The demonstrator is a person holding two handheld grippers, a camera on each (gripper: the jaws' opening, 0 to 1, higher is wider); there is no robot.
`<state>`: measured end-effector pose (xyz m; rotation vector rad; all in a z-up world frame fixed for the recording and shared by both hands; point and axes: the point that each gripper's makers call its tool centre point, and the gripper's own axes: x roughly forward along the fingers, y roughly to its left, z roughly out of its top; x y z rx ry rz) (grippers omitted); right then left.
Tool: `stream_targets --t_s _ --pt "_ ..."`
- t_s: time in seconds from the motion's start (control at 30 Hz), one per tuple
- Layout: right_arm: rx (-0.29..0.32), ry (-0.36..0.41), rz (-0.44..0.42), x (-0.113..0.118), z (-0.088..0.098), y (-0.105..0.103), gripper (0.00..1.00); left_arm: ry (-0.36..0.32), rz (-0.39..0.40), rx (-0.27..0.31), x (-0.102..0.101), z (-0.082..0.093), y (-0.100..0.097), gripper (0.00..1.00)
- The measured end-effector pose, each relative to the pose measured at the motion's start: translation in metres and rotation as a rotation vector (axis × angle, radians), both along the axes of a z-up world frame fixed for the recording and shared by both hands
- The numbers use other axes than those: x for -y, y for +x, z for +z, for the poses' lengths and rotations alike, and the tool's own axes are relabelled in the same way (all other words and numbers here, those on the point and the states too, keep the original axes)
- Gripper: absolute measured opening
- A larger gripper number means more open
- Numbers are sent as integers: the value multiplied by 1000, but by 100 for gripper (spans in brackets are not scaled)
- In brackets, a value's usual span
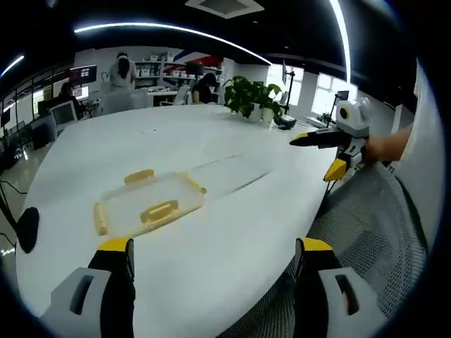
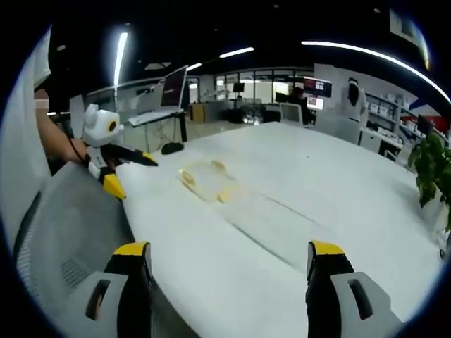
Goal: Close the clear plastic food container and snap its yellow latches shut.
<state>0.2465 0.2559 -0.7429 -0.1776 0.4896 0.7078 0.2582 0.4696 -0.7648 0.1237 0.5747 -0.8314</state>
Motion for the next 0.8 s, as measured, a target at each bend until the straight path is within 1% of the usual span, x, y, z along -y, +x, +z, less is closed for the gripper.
stream_targets --t_s 0.8 --pt "-5 -3 -4 1 -1 1 91 6 -2 -8 -1 -2 0 94"
